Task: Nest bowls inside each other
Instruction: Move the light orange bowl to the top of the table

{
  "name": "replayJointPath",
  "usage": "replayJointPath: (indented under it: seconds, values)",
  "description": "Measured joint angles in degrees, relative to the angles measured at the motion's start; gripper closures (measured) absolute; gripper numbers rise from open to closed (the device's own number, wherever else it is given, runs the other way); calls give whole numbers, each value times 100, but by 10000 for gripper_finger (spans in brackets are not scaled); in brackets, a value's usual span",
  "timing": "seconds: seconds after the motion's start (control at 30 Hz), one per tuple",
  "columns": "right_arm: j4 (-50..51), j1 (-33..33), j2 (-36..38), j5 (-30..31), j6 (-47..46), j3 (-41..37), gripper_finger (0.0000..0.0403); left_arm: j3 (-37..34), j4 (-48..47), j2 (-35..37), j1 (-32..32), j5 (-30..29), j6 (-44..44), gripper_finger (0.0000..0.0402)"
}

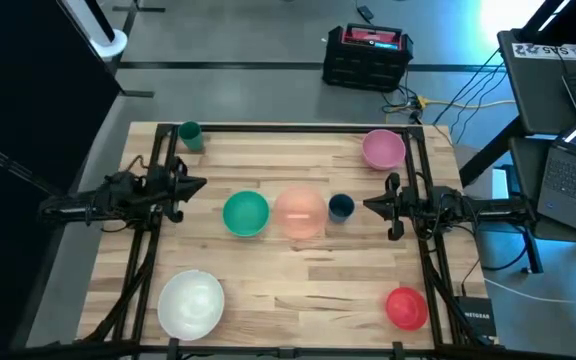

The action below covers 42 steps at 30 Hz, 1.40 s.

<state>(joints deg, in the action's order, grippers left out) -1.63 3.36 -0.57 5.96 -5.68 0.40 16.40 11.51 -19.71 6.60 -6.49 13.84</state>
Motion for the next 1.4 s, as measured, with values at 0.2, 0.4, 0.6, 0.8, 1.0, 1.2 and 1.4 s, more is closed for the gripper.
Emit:
replayJointPath:
  seconds: [0.2, 0.4, 0.6, 0.8, 1.0, 1.2, 1.4]
  values:
    - [1, 0, -1, -2, -1, 0, 391, 1722, -806, -2201, 93, -358, 180, 341]
    - [1, 0, -1, -2, -1, 0, 391, 4547, -2754, -5464, 139, -311, 108, 278]
    - [2, 0, -1, -2, -1, 0, 391, 6971, -4609, -7548, 174, -139, -100, 259]
    - [2, 0, -1, -2, -1, 0, 391, 8344, -6041, -8796, 502, 272, -214, 258]
    - [2, 0, 0, -2, -1, 0, 391, 8418, -6204, -9317, 595, 490, -363, 258]
    - [0, 0, -1, -2, -1, 0, 391, 8474, -6330, -9780, 670, 669, -517, 258]
    - [0, 0, 0, -2, -1, 0, 391, 8426, -6234, -9820, 775, 639, -732, 258]
